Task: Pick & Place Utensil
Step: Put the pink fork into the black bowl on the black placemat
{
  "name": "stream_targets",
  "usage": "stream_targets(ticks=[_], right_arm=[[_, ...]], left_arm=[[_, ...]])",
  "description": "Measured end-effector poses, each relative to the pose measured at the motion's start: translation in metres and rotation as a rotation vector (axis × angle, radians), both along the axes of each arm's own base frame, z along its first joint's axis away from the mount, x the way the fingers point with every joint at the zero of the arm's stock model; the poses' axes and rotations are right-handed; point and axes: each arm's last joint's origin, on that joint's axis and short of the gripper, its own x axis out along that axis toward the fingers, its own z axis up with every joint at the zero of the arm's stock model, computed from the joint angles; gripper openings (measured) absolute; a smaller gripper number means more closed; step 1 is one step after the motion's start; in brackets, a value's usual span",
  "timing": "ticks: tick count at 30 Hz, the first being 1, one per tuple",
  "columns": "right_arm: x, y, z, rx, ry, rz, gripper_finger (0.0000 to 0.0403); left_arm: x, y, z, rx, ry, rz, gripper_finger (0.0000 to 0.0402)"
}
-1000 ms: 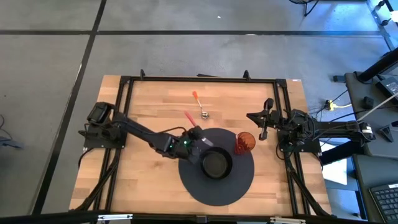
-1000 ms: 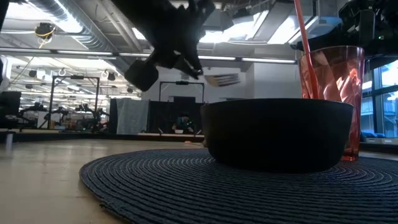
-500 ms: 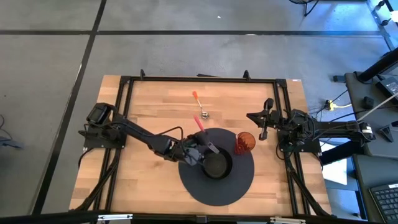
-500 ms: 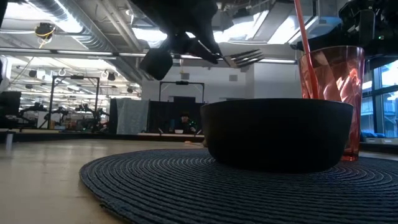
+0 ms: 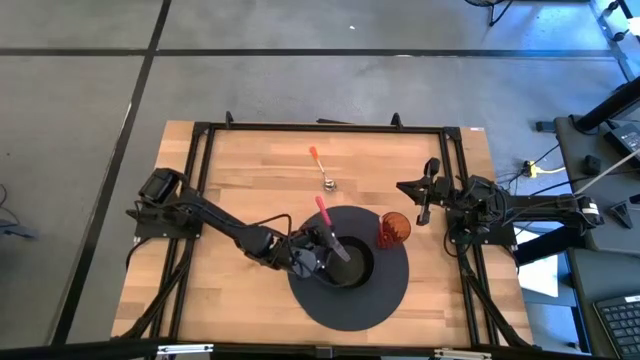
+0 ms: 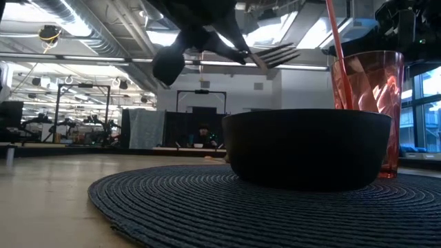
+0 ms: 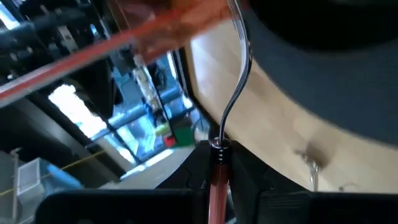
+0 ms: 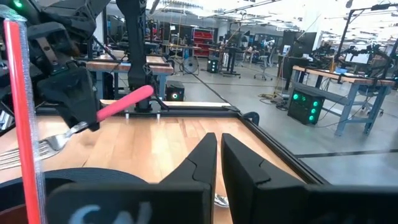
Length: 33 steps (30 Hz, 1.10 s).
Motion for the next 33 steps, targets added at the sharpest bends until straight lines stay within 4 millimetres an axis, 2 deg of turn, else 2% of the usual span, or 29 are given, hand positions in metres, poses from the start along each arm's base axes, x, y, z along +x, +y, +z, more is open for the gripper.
stream_targets(ticks=[5, 11, 15, 18, 22, 24, 27, 33], right_arm=[[0.0, 0.0, 0.0, 0.002, -0.001, 0.0, 0.0026], [0.0, 0.0, 0.0, 0.003, 0.0, 0.001, 0.0026], [0.0, 0.0, 0.0, 0.002, 0.0, 0.0, 0.0026], [0.0, 0.0, 0.0, 0.0, 0.0, 0.0, 0.0026], [0.0, 0.0, 0.001, 0.002, -0.007, 0.001, 0.0026], [0.0, 0.0, 0.001, 0.004, -0.009, 0.0, 0.0026], [0.0, 0.0, 0.001, 0.006, -0.012, 0.001, 0.0026], [0.0, 0.0, 0.001, 0.004, -0.017, 0.0, 0.0026]], left_arm=[[0.004, 0.016, 0.003, 0.068, -0.012, 0.097, 0.0027], [-0.005, 0.043, 0.028, -0.117, -0.122, 0.113, 0.0027], [-0.027, 0.062, 0.037, -0.175, -0.199, 0.125, 0.0027], [-0.051, 0.074, 0.045, -0.223, -0.3, 0.136, 0.0027], [-0.084, 0.089, 0.046, -0.393, -0.477, 0.058, 0.0027], [-0.096, 0.094, 0.039, -0.451, -0.544, -0.004, 0.0027], [-0.104, 0.097, 0.016, -0.407, -0.523, -0.051, 0.0027], [-0.091, 0.085, -0.02, -0.159, -0.368, -0.076, 0.0027]])
